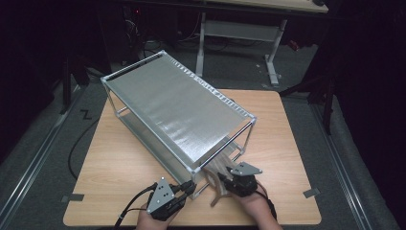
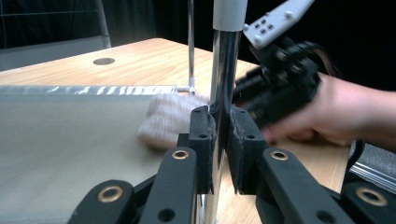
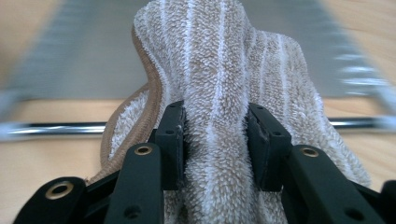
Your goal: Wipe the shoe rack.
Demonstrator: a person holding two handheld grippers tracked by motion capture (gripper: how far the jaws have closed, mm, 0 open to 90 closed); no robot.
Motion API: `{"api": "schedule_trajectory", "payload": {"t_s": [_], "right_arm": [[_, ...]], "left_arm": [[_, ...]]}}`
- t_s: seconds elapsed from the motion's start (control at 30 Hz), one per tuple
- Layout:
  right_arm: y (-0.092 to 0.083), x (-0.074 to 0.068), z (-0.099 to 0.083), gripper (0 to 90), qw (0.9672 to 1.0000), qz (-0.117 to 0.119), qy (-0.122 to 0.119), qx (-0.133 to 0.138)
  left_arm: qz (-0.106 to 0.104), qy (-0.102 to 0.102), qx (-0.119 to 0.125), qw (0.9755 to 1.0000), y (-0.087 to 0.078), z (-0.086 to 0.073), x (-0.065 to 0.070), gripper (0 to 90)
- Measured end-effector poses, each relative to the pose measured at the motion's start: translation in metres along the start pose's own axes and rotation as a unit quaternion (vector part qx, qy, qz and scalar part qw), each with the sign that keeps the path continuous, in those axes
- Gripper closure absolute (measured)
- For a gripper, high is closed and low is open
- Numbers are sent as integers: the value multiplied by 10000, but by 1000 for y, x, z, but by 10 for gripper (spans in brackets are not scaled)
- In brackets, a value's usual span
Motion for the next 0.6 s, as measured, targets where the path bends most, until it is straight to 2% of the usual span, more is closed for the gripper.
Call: {"api": "schedule_trajectory", "payload": {"t_s": [0.03,0.07,0.17,0.27,0.47,0.53,0.6], "right_arm": [[0,-21,1,611,9995,310,-103,-9],[0,-21,1,611,9995,310,-103,-9],[0,-49,2,608,9972,707,-231,-10],[-2,-66,3,609,9958,850,-340,-38],[-2,-60,1,616,9969,746,-254,-45],[-2,-54,0,615,9976,616,-295,-64],[-2,-47,0,614,9983,525,-237,-67]], "left_arm": [[-17,-10,8,10000,2,0,0,806],[-17,-10,8,10000,2,0,0,805],[-36,-25,21,10000,4,1,-1,805],[-62,-54,39,10000,5,0,-1,804],[-64,-54,34,10000,3,0,-1,803],[-72,-54,25,10000,2,0,-1,802],[-75,-64,24,9999,2,-1,-1,801]]}}
Point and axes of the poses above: each handheld gripper's, and its own axes: y roughly forward along the jaws, z roughly out of its top, x roughly to its right, the point moved 10 cm from there along y, roughly forward along the jaws, and after that the axes turned 5 degrees about x, right-handed, at the moved point
